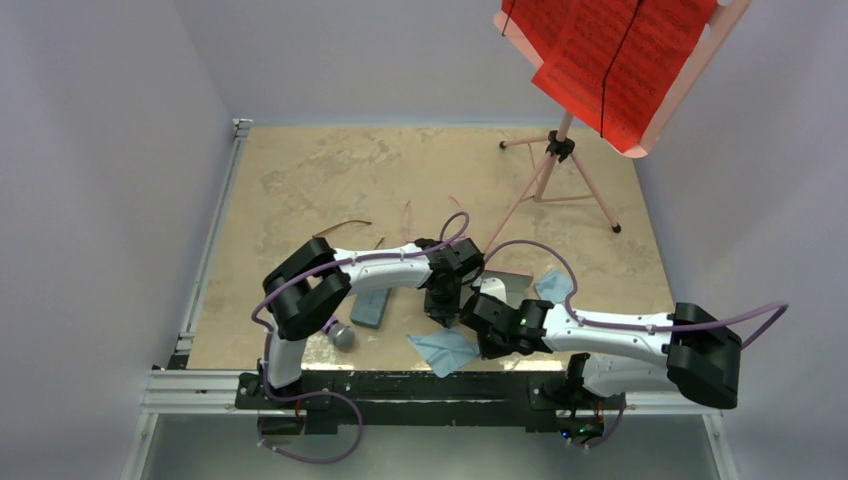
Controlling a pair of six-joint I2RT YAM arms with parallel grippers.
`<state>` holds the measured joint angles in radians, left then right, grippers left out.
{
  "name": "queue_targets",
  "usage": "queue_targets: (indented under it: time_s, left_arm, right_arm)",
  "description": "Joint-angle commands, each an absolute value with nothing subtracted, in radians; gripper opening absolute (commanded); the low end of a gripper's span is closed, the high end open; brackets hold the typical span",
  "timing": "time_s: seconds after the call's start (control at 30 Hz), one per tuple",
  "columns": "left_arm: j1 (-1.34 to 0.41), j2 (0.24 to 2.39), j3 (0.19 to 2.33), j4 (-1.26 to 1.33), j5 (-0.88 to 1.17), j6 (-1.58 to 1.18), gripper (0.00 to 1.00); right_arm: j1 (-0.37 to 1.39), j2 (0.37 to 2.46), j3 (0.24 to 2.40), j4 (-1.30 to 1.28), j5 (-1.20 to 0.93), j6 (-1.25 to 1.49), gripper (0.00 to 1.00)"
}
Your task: Organize the sunglasses
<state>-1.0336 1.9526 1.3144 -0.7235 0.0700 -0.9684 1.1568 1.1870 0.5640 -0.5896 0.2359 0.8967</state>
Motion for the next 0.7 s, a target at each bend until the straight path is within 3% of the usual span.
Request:
queue_targets:
  time_s: [0.0,0.03,0.2,0.67]
  left_arm:
    - [-1.087,2.004,1.331,-0.700,0.050,-0.971,0.05]
    - [-1.088,2.005,1.331,-0.696,0.057,-0.962,0.00]
    - [-1.088,1.968,1.302,-0.645,0.081,-0.928,0.00]
    - [-1.088,1.576,1.101,-0.605,-0.047,-0.921,0.00]
  right_arm:
    - [1.166,1.153,0.586,-0.520,0.246,0.831,0.00]
    - [1.166,1.152,0.585,-0.521,0.247,0.831,0.00]
    - [1.166,1.135,0.586,-0.526,0.247,0.834,0.00]
    - [1.166,1.014,0.636,-0.540,0.173,0.686,0.00]
